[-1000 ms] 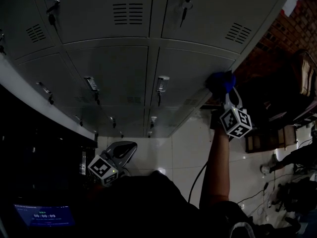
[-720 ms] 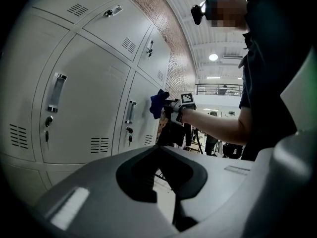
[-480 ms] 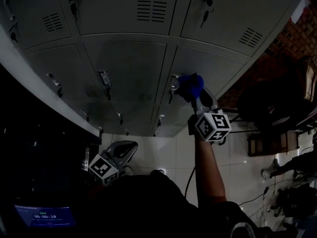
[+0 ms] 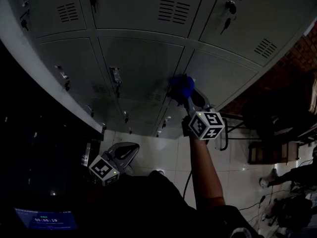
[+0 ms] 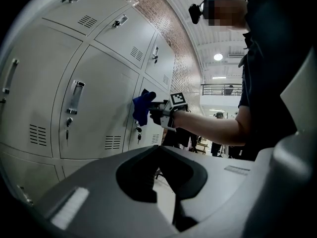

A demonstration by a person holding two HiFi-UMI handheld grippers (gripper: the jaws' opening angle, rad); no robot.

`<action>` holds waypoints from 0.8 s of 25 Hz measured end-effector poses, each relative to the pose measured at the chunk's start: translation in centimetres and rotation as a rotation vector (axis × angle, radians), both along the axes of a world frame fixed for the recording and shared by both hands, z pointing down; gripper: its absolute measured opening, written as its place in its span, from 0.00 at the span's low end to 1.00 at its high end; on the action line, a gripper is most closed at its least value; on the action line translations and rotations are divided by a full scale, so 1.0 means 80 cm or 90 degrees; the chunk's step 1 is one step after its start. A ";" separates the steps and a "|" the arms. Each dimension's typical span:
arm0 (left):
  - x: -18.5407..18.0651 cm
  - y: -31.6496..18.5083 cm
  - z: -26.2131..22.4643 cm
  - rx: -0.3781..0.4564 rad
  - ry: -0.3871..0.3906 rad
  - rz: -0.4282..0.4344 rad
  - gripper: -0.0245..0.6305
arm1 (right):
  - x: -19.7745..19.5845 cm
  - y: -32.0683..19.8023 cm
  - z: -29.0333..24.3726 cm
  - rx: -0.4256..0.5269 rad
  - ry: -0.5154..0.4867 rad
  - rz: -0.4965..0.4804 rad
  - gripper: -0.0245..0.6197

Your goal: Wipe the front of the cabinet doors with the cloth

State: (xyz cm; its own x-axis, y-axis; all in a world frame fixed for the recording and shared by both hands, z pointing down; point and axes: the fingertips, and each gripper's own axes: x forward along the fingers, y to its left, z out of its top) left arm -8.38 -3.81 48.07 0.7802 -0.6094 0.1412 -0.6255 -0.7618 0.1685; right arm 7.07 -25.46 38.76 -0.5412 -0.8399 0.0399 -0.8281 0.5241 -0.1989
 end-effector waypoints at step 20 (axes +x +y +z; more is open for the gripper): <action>0.030 -0.015 -0.003 0.000 -0.003 0.017 0.04 | 0.114 -0.026 0.013 -0.011 0.028 0.094 0.15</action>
